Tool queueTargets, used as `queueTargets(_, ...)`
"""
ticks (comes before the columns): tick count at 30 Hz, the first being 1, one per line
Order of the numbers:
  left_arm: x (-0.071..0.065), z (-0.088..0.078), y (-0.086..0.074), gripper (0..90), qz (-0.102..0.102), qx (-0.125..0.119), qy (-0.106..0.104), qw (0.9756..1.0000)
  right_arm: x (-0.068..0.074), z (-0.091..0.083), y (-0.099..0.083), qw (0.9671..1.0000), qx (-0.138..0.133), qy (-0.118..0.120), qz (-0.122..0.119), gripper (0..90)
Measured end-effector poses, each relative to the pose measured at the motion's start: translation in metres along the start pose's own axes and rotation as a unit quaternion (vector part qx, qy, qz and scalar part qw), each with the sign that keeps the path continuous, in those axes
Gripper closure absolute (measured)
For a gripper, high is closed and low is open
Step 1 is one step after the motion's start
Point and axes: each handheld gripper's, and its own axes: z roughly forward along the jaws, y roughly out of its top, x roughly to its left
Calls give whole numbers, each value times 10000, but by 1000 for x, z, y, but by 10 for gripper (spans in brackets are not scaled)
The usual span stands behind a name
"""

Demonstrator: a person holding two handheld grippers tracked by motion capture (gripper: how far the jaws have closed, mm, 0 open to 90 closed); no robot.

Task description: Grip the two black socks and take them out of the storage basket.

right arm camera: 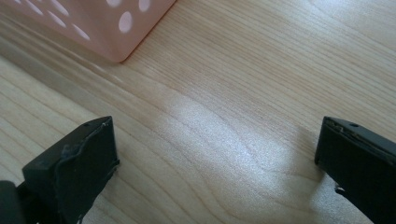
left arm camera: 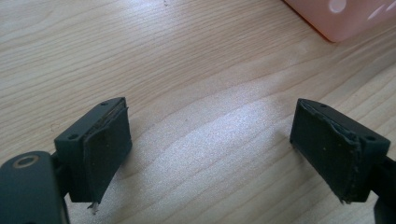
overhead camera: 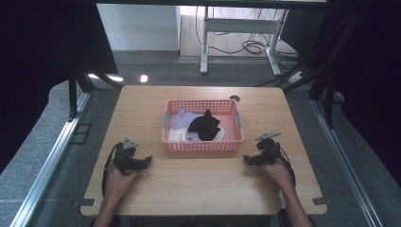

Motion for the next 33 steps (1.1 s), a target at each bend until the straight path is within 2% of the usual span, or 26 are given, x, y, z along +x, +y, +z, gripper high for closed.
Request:
queueTargets(19,0,0,0,121,-1,2,-4,10000,-2,0,-4,9997,-169,92,-139,0)
queueTargets(29,0,0,0,121,-2,-3,-6,10000,0,0,2,9999,38,87,-128,0)
queueTargets(33,0,0,0,121,0,-3,-5,10000,2,-3,5,9996,145,182,-181,2)
